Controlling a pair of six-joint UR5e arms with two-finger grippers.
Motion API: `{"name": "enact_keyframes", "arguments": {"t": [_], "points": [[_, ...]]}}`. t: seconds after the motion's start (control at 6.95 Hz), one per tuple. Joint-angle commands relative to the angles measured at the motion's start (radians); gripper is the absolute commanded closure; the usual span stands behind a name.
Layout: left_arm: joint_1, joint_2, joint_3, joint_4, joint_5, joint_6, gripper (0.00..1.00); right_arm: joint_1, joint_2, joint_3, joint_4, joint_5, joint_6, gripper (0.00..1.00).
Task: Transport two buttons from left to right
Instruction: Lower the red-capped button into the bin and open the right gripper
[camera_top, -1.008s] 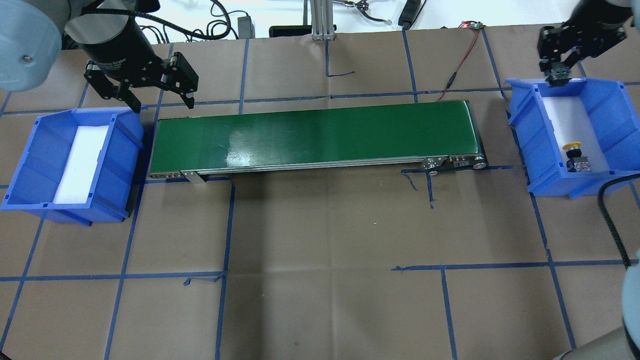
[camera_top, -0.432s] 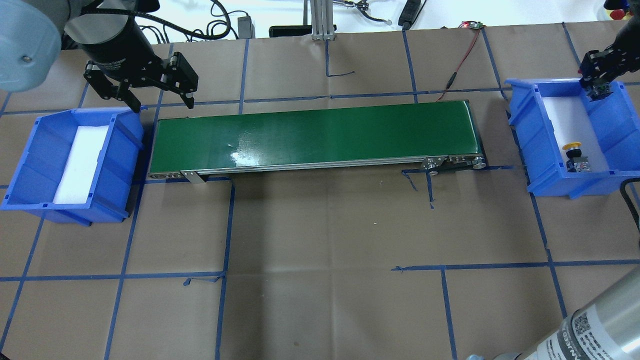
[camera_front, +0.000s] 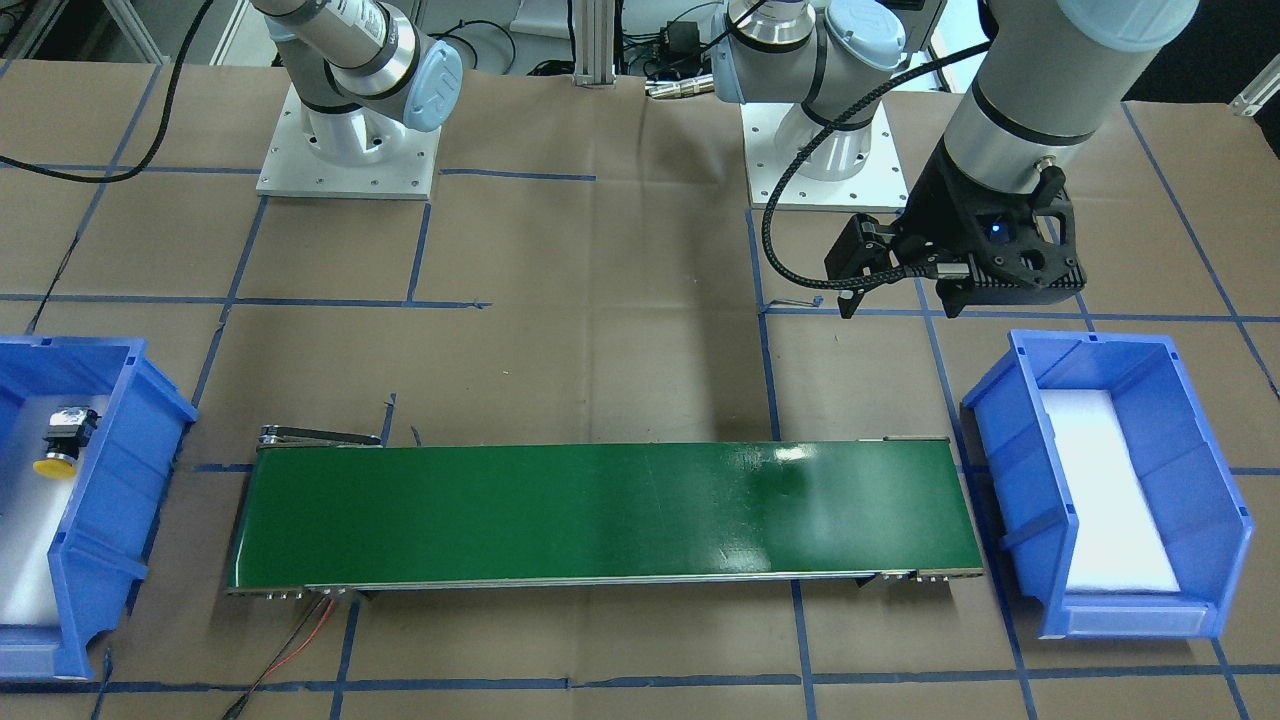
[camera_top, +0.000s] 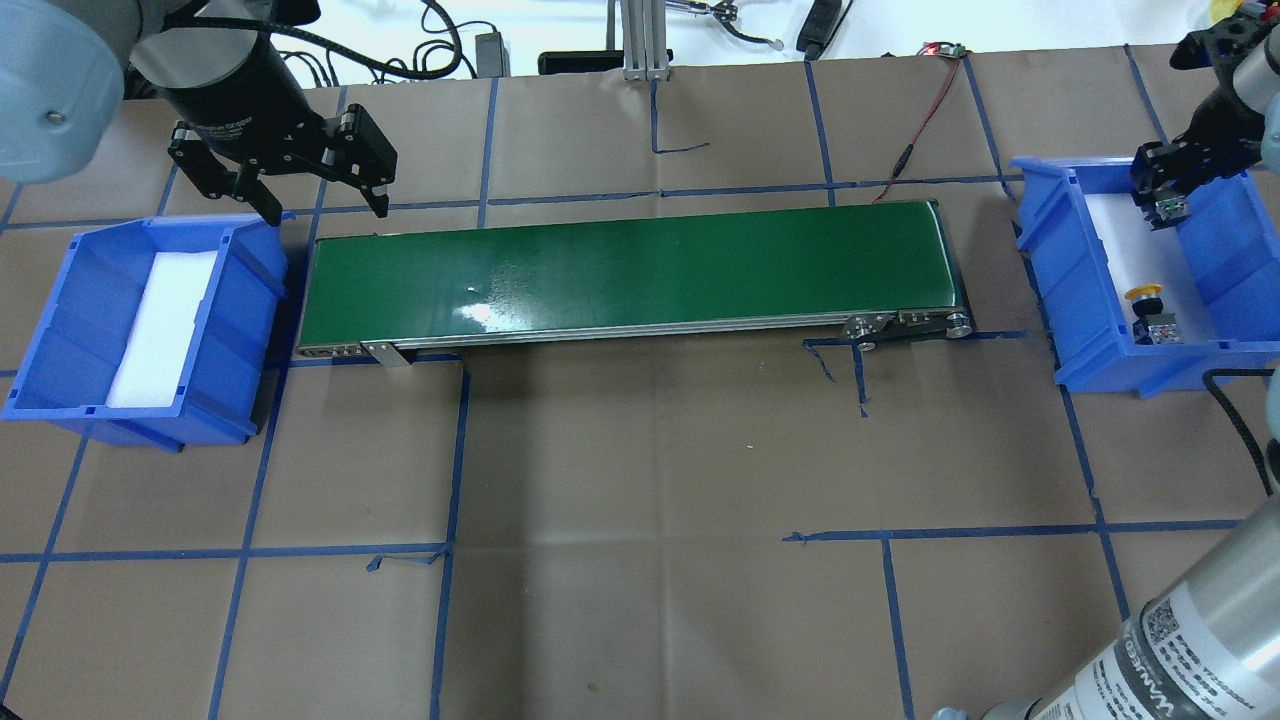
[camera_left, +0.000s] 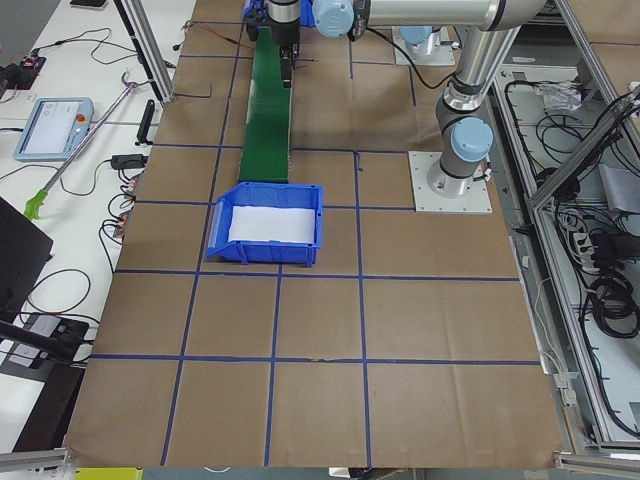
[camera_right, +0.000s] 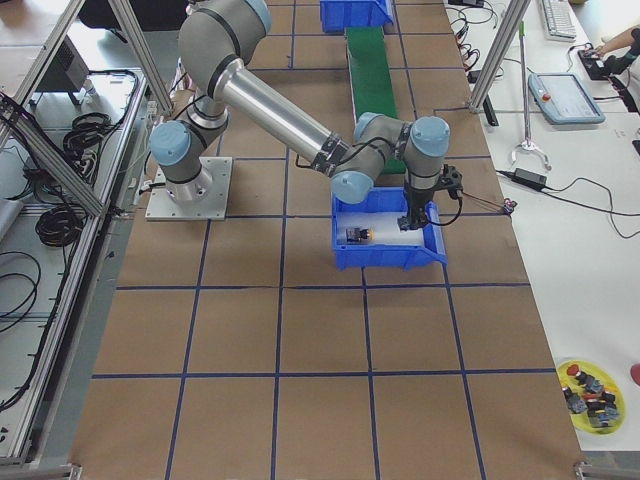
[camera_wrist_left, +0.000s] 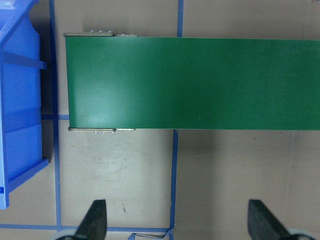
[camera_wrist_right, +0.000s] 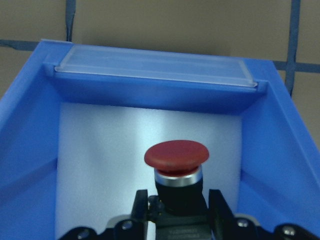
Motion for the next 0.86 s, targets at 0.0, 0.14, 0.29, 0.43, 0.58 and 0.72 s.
{"name": "enact_keyframes", "arguments": {"t": [0.0, 0.14, 0.29, 0.43, 0.58, 0.72], "points": [[0.0, 0.0, 0.0, 0.001, 0.0, -0.001, 0.0, 0.003, 0.009, 0.043, -0.006, 0.0, 0.008, 0.96], [0.0, 0.0, 0.0, 0.001, 0.0, -0.001, 0.0, 0.003, 0.009, 0.057, -0.006, 0.0, 0.008, 0.95], [0.0, 0.0, 0.0, 0.001, 0.0, -0.001, 0.0, 0.007, 0.009, 0.06, -0.006, 0.002, 0.008, 0.95], [0.0, 0.0, 0.0, 0.001, 0.0, -0.001, 0.01, 0.009, 0.012, 0.068, 0.002, 0.002, 0.011, 0.8], [0.0, 0.0, 0.0, 0.001, 0.0, -0.001, 0.0, 0.009, 0.012, 0.073, 0.005, 0.017, 0.012, 0.23], [0.0, 0.0, 0.0, 0.001, 0.0, -0.001, 0.0, 0.009, 0.009, 0.067, 0.005, 0.029, 0.012, 0.01]]}}
